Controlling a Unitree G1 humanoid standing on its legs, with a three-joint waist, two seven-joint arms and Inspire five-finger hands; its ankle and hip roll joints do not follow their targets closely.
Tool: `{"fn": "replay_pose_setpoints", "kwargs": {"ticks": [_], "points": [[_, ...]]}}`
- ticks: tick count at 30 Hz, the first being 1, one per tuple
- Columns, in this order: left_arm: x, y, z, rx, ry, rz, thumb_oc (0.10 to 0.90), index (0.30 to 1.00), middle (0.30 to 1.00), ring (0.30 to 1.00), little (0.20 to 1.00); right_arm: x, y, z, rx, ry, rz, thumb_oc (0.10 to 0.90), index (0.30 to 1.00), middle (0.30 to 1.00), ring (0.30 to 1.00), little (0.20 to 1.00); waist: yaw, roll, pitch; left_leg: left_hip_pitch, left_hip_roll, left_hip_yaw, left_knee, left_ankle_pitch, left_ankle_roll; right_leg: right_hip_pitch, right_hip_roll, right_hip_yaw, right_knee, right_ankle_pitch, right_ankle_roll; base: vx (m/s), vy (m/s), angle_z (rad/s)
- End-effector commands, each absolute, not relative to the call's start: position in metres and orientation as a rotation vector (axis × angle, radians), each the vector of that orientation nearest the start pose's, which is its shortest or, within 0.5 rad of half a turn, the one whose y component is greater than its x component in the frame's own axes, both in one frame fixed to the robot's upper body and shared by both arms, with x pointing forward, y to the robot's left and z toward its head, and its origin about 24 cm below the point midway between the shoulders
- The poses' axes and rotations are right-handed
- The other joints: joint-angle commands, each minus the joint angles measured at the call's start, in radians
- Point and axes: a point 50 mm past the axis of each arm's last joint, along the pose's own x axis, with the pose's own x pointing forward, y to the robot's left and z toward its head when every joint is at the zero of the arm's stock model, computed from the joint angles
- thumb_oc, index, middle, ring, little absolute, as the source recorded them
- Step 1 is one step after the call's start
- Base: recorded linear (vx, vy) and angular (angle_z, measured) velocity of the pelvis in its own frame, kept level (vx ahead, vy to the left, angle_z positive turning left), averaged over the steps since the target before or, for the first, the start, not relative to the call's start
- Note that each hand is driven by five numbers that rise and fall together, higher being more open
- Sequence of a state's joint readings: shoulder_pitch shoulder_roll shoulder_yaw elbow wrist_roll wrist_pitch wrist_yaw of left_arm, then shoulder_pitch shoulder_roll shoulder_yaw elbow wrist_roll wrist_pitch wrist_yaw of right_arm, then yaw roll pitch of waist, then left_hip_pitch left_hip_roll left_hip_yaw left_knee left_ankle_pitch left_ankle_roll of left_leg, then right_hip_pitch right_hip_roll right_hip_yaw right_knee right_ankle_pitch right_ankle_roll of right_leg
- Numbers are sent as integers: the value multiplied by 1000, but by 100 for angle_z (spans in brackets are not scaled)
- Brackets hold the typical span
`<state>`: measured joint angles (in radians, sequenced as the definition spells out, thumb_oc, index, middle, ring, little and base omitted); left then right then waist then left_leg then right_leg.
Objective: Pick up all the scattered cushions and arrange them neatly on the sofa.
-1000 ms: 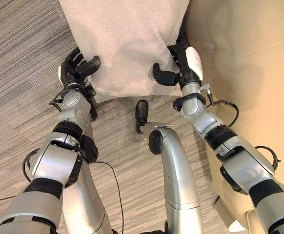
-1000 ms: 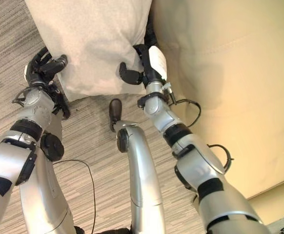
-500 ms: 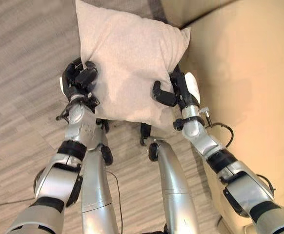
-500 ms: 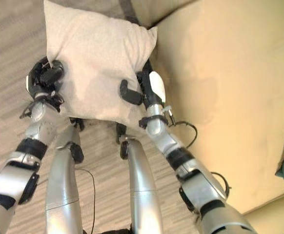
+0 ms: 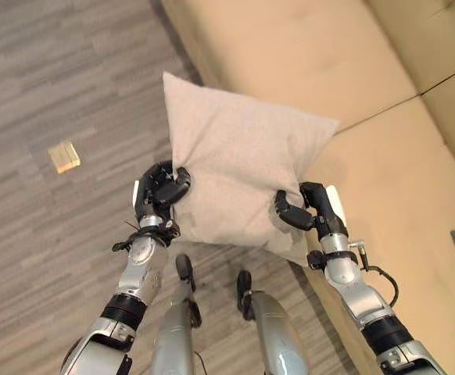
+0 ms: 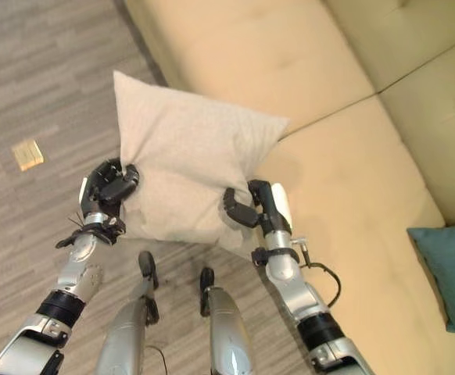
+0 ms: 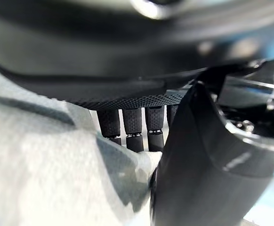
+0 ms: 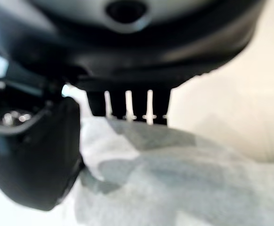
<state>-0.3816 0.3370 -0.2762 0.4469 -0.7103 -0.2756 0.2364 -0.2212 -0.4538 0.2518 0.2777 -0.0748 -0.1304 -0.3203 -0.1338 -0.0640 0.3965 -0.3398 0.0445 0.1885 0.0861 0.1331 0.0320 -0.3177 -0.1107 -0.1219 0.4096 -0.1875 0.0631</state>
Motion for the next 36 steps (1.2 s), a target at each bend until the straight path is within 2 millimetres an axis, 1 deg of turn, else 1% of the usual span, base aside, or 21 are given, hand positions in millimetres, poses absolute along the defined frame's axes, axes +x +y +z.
{"fn": "replay_pose_setpoints", "kwargs": {"ticks": [1,3,4,6,9,11,13,15,17,18,19,21,23,25,26,27,28,30,31,34,36], "points": [[301,155,81,-208,-235,-83,400,300,300,300,300,278,-188,109,-699,-467,-50,400,300,300,300,300,-24,81,-199,249,32,70,0,-275,-34,-1,-104,-30,5,331,199,358,364,-24],[295,155,74,-175,-218,-90,400,300,300,300,300,264,-200,98,-708,-414,-81,400,300,300,300,300,-45,92,-218,337,4,62,-58,-284,-29,9,-80,-21,25,254,166,279,211,-32],[295,155,74,-174,-218,-90,400,300,300,300,300,264,-200,98,-708,-413,-81,400,300,300,300,300,-45,93,-219,336,5,62,-60,-280,-30,9,-78,-22,21,258,164,176,51,-23],[290,155,71,-156,-209,-99,400,300,300,300,300,257,-208,90,-699,-369,-94,400,300,300,300,300,-64,85,-237,373,-5,55,-79,-300,-34,-5,-38,-38,-97,211,131,264,-25,2],[285,159,62,-144,-175,-76,400,300,300,300,300,252,-219,81,-770,-323,-96,400,300,300,300,300,-86,64,-260,456,-7,48,-100,-339,-48,-63,-6,-107,-236,230,133,394,-103,-3],[281,157,53,-135,-143,-92,400,300,300,300,300,243,-232,80,-862,-298,-94,400,300,300,300,300,-110,57,-274,495,0,19,-68,-352,-59,-26,32,-28,-256,225,111,411,-132,39],[277,157,47,-119,-120,-88,400,300,300,300,300,239,-246,89,-905,-316,-140,400,300,300,300,300,-125,61,-289,486,31,18,7,-319,-88,9,64,-9,-238,206,75,355,-170,62],[276,158,45,-74,-107,-92,400,300,300,300,300,238,-255,95,-898,-328,-191,400,300,300,300,300,-130,54,-300,419,93,19,242,-241,-132,67,96,-5,-226,165,23,319,-267,17],[274,160,41,-37,-91,-82,400,300,300,300,300,239,-259,103,-870,-361,-235,400,300,300,300,300,-120,30,-303,331,157,38,457,-201,-124,118,121,-1,-232,124,-27,289,-301,9],[274,158,42,-39,-91,-85,400,300,300,300,300,241,-260,110,-876,-388,-249,400,300,300,300,300,-112,16,-296,271,174,46,530,-217,-108,142,123,2,-240,111,-39,243,-208,1],[275,157,41,-43,-88,-80,400,300,300,300,300,243,-260,115,-872,-408,-261,400,300,300,300,300,-106,9,-290,221,195,60,564,-246,-93,159,121,5,-244,100,-41,226,-93,-16],[274,158,41,-13,-91,-73,400,300,300,300,300,246,-259,126,-868,-457,-277,400,300,300,300,300,-81,-14,-282,152,209,56,501,-294,-67,179,102,25,-222,80,-35,241,64,-14],[273,157,41,-20,-93,-70,400,300,300,300,300,247,-255,131,-862,-483,-269,400,300,300,300,300,-72,-16,-278,155,209,46,436,-295,-68,183,98,40,-207,69,-31,192,138,-27],[272,159,43,-8,-107,-61,400,300,300,300,300,245,-249,136,-874,-517,-227,400,300,300,300,300,-44,-22,-271,125,213,-48,246,-246,-97,219,91,88,-214,51,-16,263,230,-43],[272,160,44,-9,-112,-54,400,300,300,300,300,244,-248,136,-880,-515,-216,400,300,300,300,300,-30,-19,-271,121,200,-113,154,-195,-117,231,90,110,-230,52,-8,242,248,-38],[271,160,44,-3,-112,-46,400,300,300,300,300,244,-248,132,-873,-500,-210,400,300,300,300,300,-16,-13,-265,114,179,-186,108,-173,-130,241,94,139,-230,47,-5,221,247,-51],[270,161,41,12,-103,-41,400,300,300,300,300,245,-248,127,-857,-477,-215,400,300,300,300,300,0,-7,-257,88,130,-280,91,-159,-136,254,96,177,-235,46,1,142,172,-74],[270,160,40,5,-97,-43,400,300,300,300,300,243,-248,118,-822,-440,-212,400,300,300,300,300,-2,7,-255,103,103,-318,53,-165,-140,248,96,195,-226,45,5,149,252,-101],[268,164,33,13,-73,-27,400,300,300,300,300,237,-247,105,-800,-382,-197,400,300,300,300,300,-16,23,-264,139,102,-311,22,-169,-141,248,78,225,-224,50,20,246,452,-75],[264,167,28,20,-55,-21,400,300,300,300,300,233,-249,97,-800,-346,-203,400,300,300,300,300,-18,31,-274,168,59,-295,14,-183,-113,243,48,271,-229,76,49,187,360,-65],[265,171,27,54,-48,-21,400,300,300,300,300,228,-250,82,-759,-280,-217,400,300,300,300,300,-30,44,-283,211,30,-229,-8,-204,-76,232,4,295,-202,103,83,144,347,-33]]}}
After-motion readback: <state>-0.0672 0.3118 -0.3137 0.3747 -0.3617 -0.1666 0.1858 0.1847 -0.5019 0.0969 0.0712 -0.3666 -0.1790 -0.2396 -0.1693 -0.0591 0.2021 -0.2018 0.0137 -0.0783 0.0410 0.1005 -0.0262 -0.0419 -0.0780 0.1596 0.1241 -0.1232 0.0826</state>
